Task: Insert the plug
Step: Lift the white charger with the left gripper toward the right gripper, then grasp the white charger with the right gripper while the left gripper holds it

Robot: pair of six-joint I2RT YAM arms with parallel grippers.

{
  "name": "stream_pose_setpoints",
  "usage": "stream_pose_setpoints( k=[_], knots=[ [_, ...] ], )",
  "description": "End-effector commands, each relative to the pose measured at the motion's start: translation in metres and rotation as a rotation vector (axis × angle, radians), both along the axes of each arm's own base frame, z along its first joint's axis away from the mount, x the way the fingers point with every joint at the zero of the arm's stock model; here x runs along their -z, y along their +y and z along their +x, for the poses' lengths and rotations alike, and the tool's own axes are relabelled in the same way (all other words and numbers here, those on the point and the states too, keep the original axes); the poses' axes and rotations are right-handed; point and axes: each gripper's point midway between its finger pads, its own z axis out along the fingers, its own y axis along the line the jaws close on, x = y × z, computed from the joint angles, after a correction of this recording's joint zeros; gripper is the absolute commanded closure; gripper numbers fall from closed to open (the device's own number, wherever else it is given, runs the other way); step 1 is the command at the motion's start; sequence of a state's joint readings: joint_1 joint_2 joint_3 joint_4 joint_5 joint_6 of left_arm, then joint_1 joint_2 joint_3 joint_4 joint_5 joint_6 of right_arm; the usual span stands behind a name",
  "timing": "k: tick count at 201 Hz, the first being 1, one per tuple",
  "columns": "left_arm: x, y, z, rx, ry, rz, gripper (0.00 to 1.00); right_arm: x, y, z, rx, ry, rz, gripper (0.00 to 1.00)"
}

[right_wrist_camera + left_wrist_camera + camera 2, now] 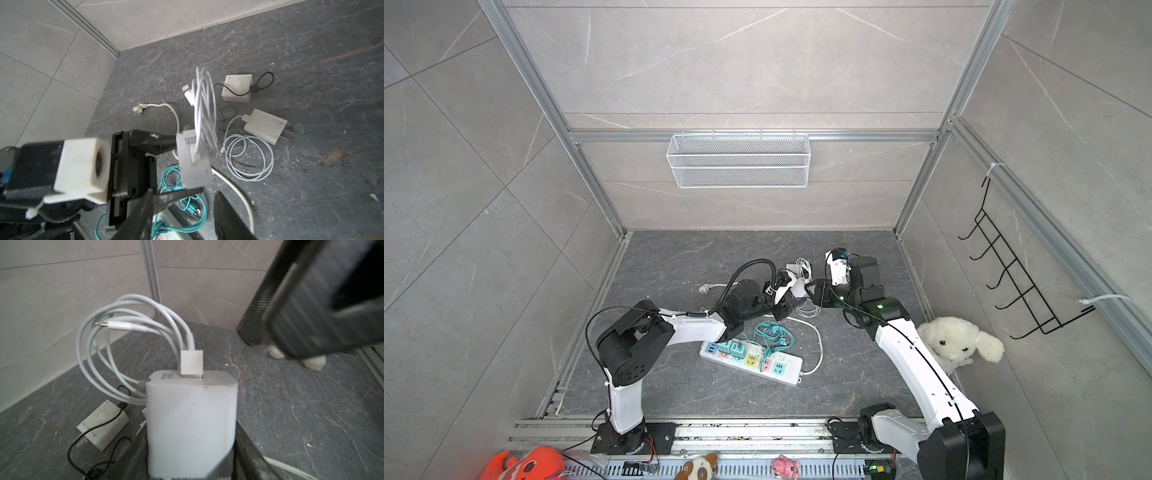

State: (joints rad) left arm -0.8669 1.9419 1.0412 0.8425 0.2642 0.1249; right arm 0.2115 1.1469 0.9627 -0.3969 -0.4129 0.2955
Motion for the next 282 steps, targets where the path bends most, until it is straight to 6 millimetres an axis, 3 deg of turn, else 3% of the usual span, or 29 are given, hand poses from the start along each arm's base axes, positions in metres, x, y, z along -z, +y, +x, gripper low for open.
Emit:
stream_pose_setpoints(
  k=[1,282],
  knots=[
    [-0.044,-0.003,-0.003,0.023,-0.153,-0.1,0.63,-0.004,0.0,0.001,-0.031,-0.001,-0.025,0.52],
    [-0.04,-0.013,-0.019,0.106,-0.091,-0.083,0.63,0.032,0.015,0.004,-0.112,0.079,0.014,0.56]
  ],
)
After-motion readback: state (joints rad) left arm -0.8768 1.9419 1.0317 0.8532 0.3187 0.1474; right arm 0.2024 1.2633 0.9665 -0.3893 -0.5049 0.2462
